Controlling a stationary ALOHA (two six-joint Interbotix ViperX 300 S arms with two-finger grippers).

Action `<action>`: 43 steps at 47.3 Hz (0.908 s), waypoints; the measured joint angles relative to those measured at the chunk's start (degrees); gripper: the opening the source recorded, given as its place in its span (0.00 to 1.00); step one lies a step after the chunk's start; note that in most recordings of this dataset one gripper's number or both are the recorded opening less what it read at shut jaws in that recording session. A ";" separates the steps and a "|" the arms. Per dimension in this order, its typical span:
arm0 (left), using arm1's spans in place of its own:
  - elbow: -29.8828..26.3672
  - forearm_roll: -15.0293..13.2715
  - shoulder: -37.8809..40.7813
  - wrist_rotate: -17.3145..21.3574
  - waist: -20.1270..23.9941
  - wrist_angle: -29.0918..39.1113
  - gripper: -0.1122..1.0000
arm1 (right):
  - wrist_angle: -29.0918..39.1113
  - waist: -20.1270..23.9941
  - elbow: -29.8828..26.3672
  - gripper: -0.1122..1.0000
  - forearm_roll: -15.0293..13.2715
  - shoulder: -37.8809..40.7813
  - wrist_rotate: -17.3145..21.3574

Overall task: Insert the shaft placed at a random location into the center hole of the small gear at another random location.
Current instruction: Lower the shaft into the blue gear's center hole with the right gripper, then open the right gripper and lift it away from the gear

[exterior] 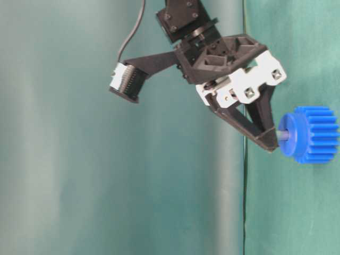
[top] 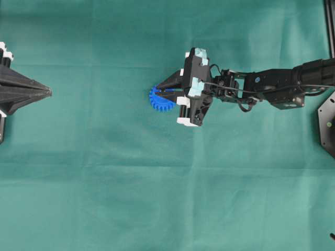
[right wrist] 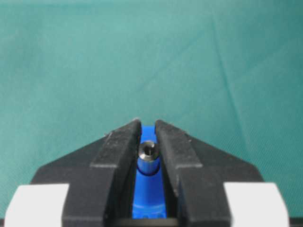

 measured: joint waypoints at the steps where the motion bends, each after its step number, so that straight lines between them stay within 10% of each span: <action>1: 0.00 0.00 -0.09 0.00 0.00 0.00 0.10 | 0.00 0.00 0.00 0.23 0.00 0.18 0.00; 43: 0.00 0.00 0.00 0.00 0.00 0.00 0.10 | -0.62 -0.09 -0.26 0.24 0.09 1.93 -0.09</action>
